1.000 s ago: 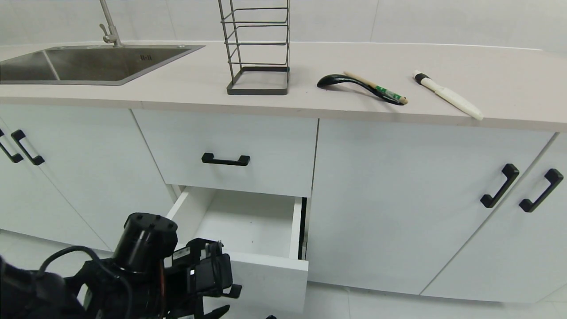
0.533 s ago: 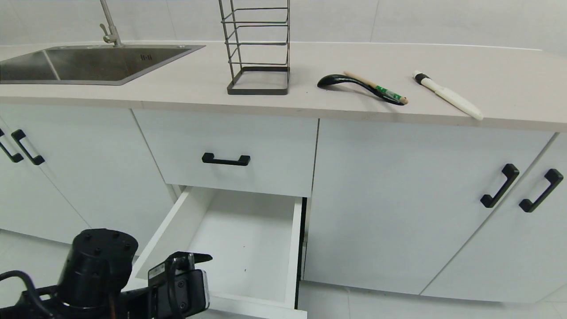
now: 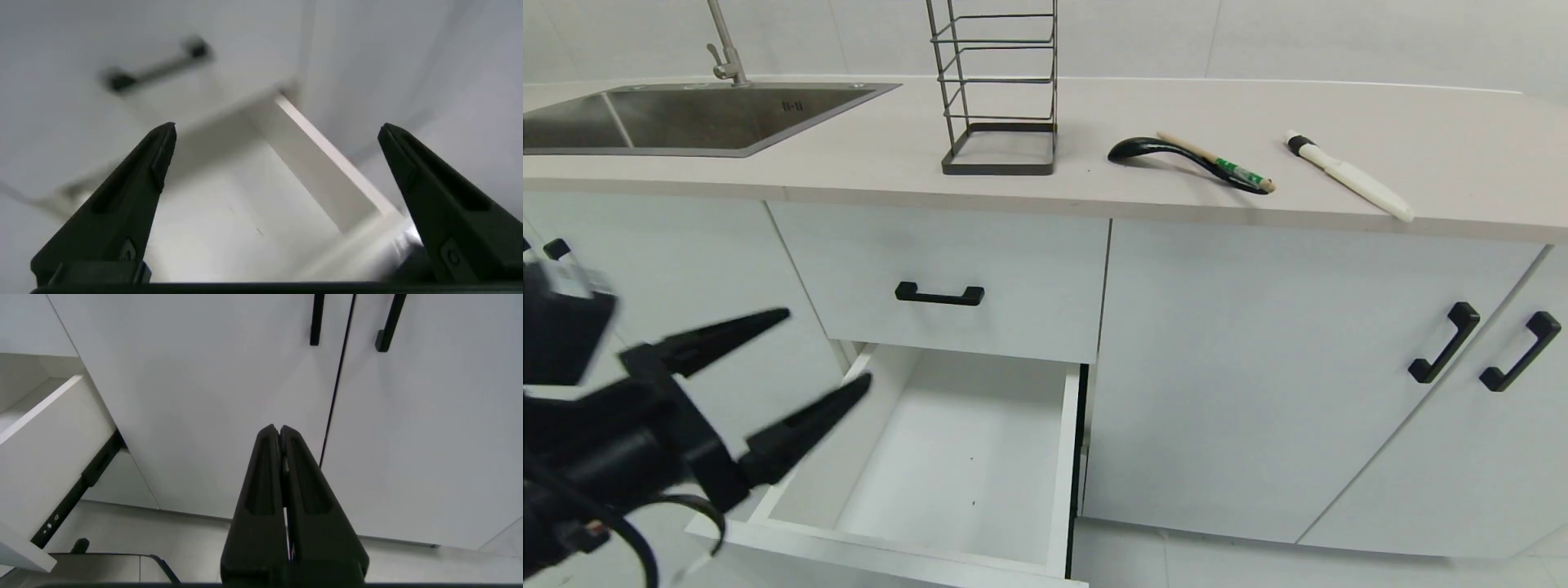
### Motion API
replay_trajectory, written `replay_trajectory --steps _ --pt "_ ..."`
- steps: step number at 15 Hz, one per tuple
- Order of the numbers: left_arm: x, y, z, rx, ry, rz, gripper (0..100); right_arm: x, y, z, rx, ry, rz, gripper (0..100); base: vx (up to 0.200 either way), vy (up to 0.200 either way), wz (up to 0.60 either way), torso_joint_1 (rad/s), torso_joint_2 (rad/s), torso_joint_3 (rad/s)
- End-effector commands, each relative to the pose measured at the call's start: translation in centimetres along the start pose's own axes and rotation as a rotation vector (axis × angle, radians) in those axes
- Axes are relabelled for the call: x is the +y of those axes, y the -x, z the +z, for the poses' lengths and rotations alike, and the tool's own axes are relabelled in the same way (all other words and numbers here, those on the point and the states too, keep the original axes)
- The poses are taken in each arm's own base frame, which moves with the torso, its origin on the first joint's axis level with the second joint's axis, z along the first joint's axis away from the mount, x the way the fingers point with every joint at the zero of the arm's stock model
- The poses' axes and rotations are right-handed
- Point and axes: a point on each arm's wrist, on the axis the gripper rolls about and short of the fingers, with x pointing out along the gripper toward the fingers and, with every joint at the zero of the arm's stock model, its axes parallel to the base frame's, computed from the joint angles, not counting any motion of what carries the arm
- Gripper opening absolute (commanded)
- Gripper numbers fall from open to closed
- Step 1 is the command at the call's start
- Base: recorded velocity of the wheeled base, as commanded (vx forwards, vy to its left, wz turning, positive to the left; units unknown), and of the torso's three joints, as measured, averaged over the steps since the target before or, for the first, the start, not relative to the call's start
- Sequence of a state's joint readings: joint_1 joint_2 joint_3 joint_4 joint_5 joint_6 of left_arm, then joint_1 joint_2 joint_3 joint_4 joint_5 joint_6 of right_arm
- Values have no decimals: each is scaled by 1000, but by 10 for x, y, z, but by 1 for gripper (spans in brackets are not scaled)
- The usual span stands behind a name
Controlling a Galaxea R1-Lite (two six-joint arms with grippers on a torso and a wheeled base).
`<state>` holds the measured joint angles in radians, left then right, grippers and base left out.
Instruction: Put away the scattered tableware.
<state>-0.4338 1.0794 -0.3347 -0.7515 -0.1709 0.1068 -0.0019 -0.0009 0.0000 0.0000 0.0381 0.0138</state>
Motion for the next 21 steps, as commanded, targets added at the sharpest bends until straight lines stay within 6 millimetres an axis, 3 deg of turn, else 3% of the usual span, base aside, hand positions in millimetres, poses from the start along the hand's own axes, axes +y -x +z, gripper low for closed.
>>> replay_trajectory --steps 1,3,4,7,9,12,13,14,17,21 --pt "-1 74 17 -329 -64 169 100 0 0 0 1 0 1 0 0 0 0 0 0 0" --pt "-13 109 -6 -375 -94 219 100 0 0 0 1 0 1 0 0 0 0 0 0 0" --pt "-24 128 -33 -371 -95 237 100 0 0 0 1 0 1 0 0 0 0 0 0 0" --pt "-42 160 -73 -308 -91 247 100 0 0 0 1 0 1 0 0 0 0 0 0 0" --pt "-41 156 -76 -283 -70 279 100 0 0 0 1 0 -1 0 0 0 0 0 0 0" --pt "-44 151 -91 -138 -6 462 100 0 0 0 1 0 1 0 0 0 0 0 0 0" --pt "-49 157 -111 -50 22 434 100 0 0 0 1 0 1 0 0 0 0 0 0 0" --pt "-49 157 -117 2 47 455 100 0 0 0 1 0 1 0 0 0 0 0 0 0" --pt "-46 158 -121 37 97 601 100 0 0 0 1 0 1 0 0 0 0 0 0 0" --pt "-46 158 -121 36 95 601 100 0 0 0 1 0 1 0 0 0 0 0 0 0"
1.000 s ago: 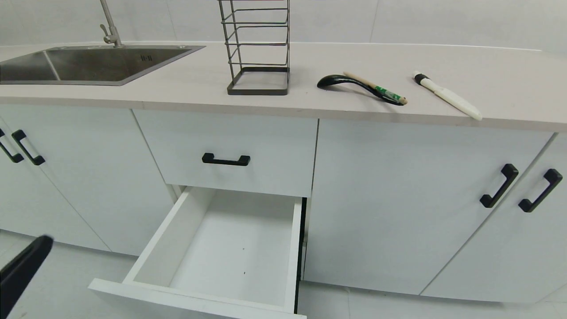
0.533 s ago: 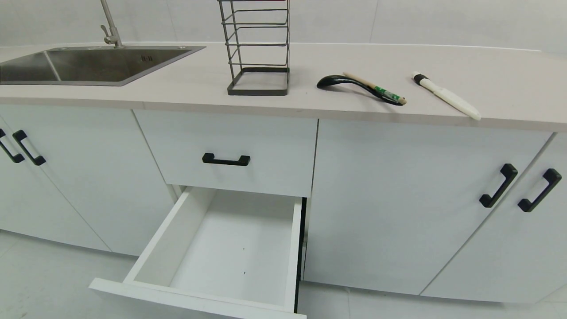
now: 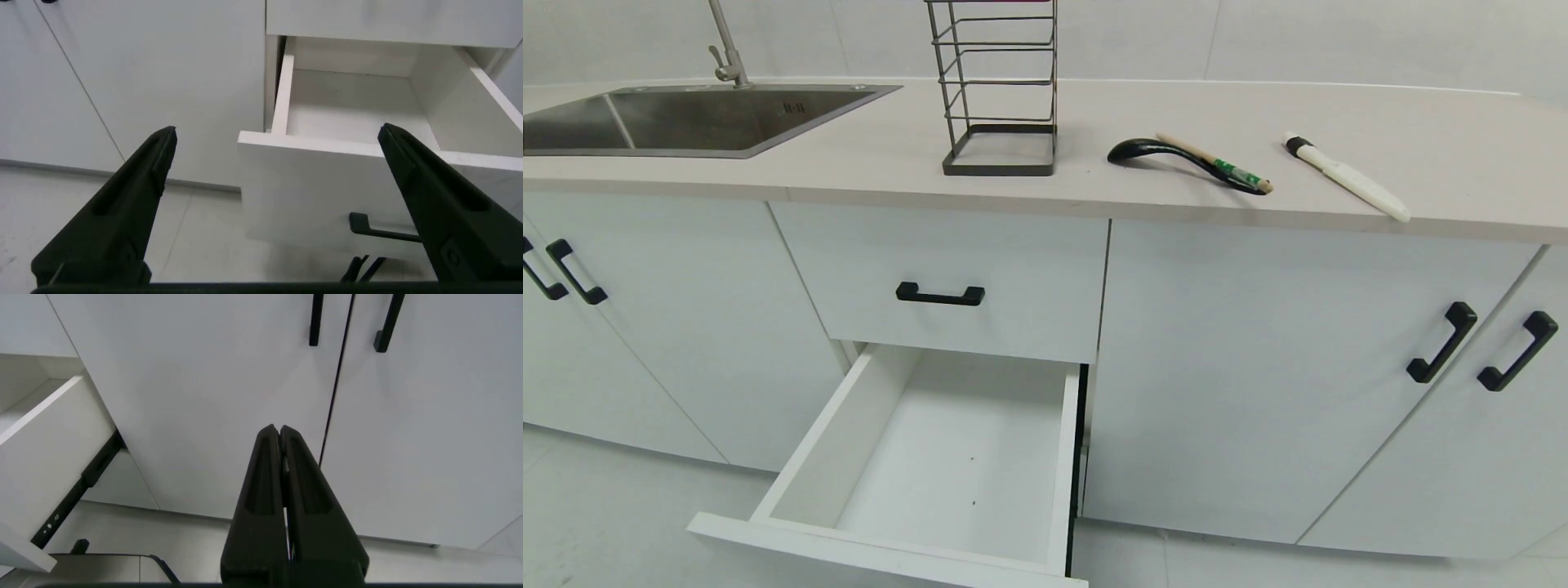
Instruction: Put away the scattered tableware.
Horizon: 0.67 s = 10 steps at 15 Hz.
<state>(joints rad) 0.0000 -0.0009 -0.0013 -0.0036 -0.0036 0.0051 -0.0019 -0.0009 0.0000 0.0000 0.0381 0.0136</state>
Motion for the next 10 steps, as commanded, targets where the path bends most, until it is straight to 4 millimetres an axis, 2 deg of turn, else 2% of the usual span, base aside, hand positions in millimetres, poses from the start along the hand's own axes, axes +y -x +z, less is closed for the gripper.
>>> replay_trajectory --steps 1,3,10 --pt "0 0 0 1 7 -1 100 0 0 0 1 0 -1 0 0 0 0 0 0 0" --pt "0 0 0 1 4 -6 100 0 0 0 1 0 1 0 0 0 0 0 0 0" --pt "0 0 0 3 2 1 100 0 0 0 1 0 1 0 -200 -200 0 2 2 2"
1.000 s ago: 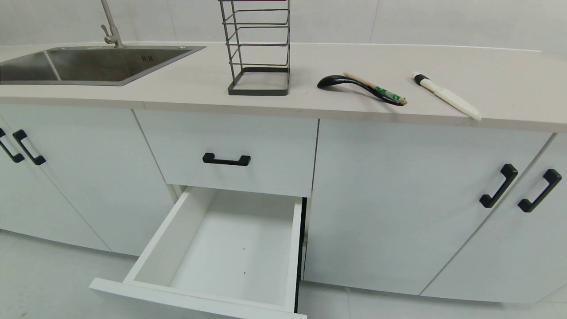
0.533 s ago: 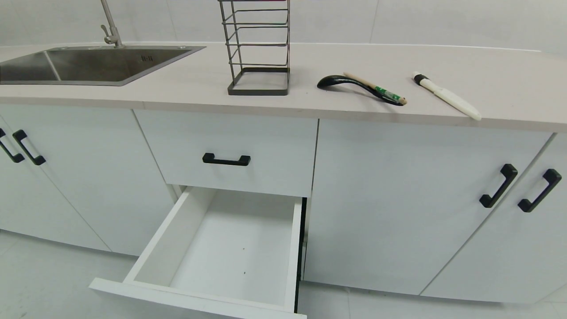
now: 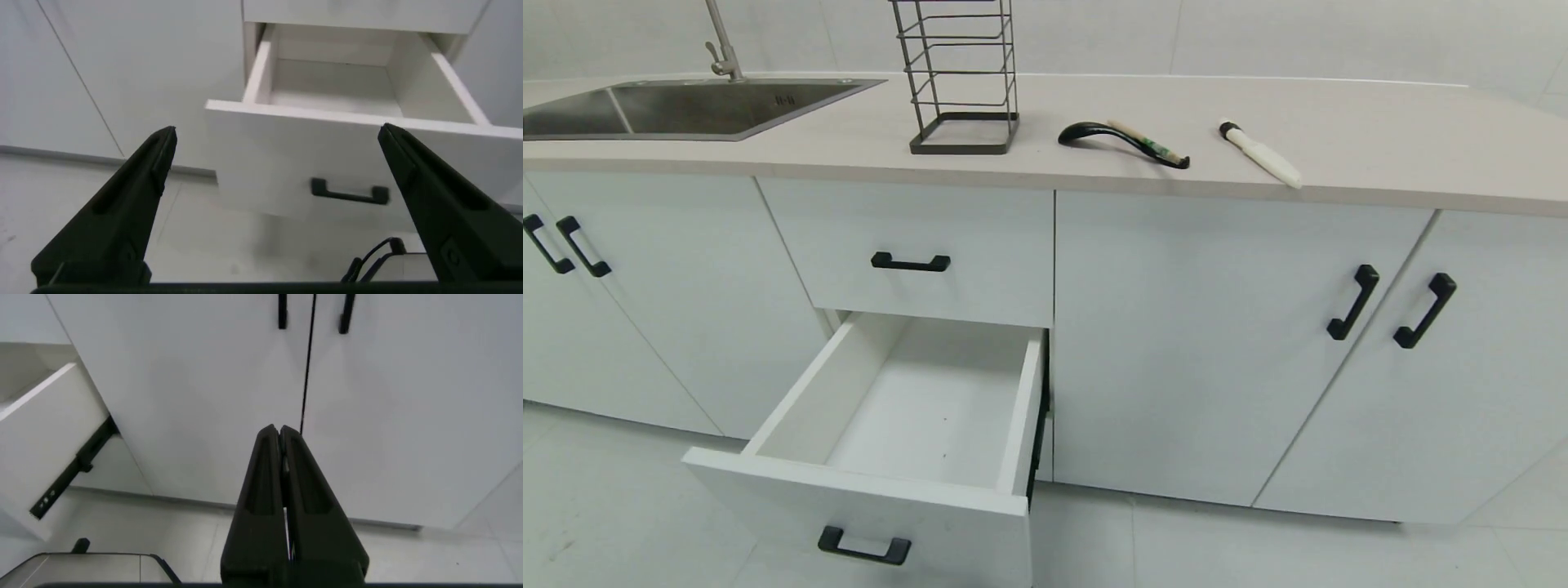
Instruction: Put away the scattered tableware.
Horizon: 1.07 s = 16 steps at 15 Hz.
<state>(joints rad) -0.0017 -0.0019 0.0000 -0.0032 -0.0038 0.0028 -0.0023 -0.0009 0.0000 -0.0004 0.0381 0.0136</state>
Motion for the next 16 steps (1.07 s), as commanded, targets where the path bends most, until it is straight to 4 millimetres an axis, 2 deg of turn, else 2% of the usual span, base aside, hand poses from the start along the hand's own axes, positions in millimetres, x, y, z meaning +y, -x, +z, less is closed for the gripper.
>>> replay_trajectory --steps 1,5,8,9,15,16 --pt "0 0 0 2 0 1 100 0 0 0 1 0 0 0 0 0 0 0 0 0" --pt "0 0 0 1 1 2 100 0 0 0 1 0 0 0 0 0 600 -2 -1 2" --pt "0 0 0 2 3 2 100 0 0 0 1 0 0 0 0 0 0 0 0 0" --pt "0 0 0 1 1 1 100 0 0 0 1 0 0 0 0 200 0 2 2 2" --pt "0 0 0 1 3 2 100 0 0 0 1 0 0 0 200 200 0 3 2 4" --pt "0 0 0 1 3 2 100 0 0 0 1 0 0 0 200 0 0 2 7 2"
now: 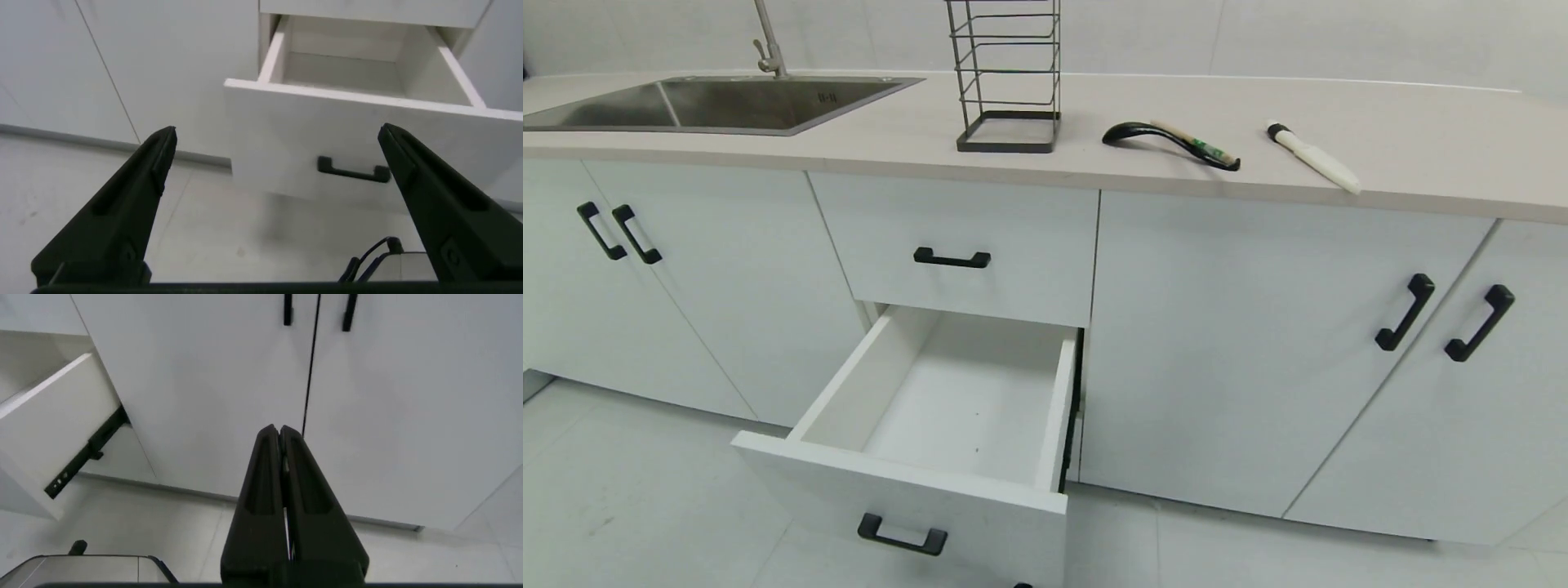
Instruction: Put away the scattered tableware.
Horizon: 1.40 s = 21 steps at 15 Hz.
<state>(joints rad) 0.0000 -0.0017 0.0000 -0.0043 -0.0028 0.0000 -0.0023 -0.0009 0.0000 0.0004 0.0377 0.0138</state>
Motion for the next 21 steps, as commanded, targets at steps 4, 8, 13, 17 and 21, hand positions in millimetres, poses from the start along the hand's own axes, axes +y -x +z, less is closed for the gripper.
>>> replay_trajectory --steps 4,8,13,17,21 --pt "0 0 0 1 3 1 100 0 0 0 0 0 0 0 50 0 0 -1 1 -1" --pt "0 0 0 1 2 1 100 0 0 0 0 2 0 0 0 -200 0 1 2 4" --pt "0 0 0 1 2 3 100 0 0 0 0 2 1 0 0 0 120 0 0 0" --pt "0 0 0 1 2 3 100 -1 0 0 0 2 -31 0 0 0 0 0 0 0" --pt "0 0 0 1 3 3 100 -1 0 0 0 2 -31 0 0 0 0 204 -88 -72"
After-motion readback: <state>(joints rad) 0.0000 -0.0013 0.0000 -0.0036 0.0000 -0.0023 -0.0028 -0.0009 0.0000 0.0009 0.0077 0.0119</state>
